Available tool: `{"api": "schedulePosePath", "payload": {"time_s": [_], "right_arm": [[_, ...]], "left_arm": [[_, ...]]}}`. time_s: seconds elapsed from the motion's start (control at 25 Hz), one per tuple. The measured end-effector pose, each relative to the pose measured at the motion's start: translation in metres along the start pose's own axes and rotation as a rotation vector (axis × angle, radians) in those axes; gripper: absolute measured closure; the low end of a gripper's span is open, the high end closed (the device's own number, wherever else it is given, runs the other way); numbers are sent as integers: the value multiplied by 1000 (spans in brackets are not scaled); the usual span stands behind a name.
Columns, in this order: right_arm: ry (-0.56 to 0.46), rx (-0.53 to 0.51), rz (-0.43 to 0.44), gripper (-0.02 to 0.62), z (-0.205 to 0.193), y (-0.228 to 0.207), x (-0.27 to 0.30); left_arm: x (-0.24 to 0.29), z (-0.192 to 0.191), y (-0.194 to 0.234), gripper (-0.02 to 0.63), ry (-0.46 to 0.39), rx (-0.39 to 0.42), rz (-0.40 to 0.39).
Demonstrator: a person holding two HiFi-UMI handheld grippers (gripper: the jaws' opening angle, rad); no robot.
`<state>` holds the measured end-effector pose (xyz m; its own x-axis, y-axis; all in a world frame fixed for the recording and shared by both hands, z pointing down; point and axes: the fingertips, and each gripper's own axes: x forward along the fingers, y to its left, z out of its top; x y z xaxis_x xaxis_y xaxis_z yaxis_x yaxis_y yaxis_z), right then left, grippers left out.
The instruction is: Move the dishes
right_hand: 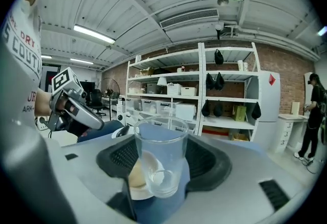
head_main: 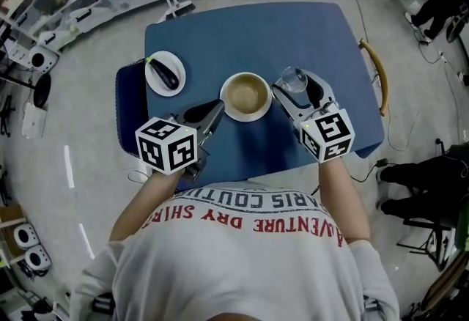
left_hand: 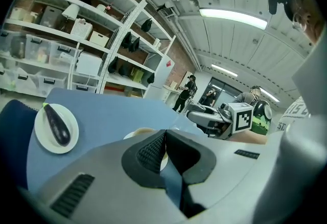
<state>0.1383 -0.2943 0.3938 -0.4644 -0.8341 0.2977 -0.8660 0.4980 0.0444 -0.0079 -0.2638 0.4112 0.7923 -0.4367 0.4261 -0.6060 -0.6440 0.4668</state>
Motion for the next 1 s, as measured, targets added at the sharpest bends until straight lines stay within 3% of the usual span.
{"api": "schedulePosePath", "payload": {"time_s": [0.72, 1.0], "right_arm": [[121, 74, -127, 310, -80, -63, -1], [89, 108, -134, 310, -90, -72, -3]], "left_arm": [[39, -5, 0, 580, 79, 15, -21], [48, -12, 2, 580, 106, 14, -20]]}}
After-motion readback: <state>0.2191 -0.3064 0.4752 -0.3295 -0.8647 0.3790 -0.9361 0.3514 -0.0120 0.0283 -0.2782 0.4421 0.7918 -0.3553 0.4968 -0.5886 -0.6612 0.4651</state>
